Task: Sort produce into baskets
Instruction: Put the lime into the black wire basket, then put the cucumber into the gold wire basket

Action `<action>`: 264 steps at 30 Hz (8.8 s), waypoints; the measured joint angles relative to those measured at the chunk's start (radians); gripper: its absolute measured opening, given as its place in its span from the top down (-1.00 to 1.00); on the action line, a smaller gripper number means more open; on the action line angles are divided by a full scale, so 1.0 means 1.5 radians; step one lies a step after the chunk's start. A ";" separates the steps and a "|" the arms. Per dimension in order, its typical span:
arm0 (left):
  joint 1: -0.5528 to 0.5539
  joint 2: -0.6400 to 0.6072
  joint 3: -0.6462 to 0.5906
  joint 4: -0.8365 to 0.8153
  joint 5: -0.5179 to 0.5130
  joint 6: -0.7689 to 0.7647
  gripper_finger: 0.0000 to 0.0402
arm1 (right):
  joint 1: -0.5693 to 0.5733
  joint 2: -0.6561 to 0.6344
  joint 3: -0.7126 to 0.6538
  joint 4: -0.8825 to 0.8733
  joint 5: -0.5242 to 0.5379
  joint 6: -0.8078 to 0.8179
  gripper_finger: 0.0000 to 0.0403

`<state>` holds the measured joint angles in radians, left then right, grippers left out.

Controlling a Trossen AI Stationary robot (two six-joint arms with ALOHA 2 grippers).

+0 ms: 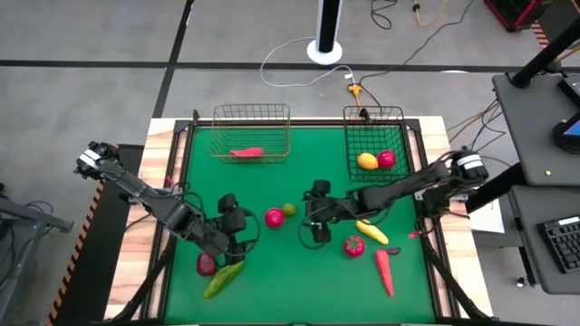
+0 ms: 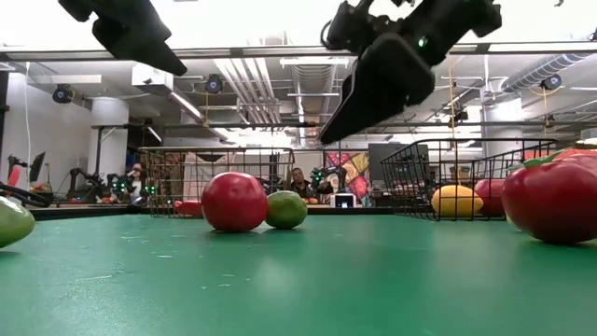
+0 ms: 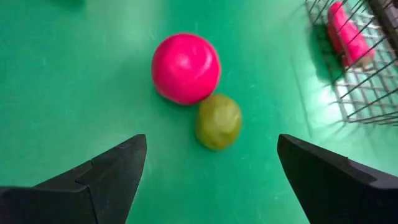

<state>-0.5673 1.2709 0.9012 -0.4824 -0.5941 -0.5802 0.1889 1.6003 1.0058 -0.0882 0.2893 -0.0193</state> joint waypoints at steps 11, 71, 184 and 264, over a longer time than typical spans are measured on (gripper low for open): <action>-0.001 0.001 0.000 0.002 -0.022 -0.006 -0.72 | -0.025 0.082 0.000 0.095 0.000 -0.013 -0.76; -0.001 0.001 0.001 0.007 -0.046 -0.057 -0.72 | -0.087 0.086 0.000 0.093 -0.036 -0.034 0.25; -0.009 0.040 0.001 0.007 0.111 -0.238 -0.72 | -0.657 -0.173 -0.013 -0.393 -0.053 0.210 -0.38; -0.047 0.449 0.485 -0.548 0.171 -0.127 0.25 | -0.321 -0.301 -0.014 -0.390 0.018 0.307 -0.28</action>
<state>-0.6370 1.9439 1.6288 -1.3042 -0.3376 -0.7708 -0.2928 1.1488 0.9852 -0.6727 0.3158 0.4419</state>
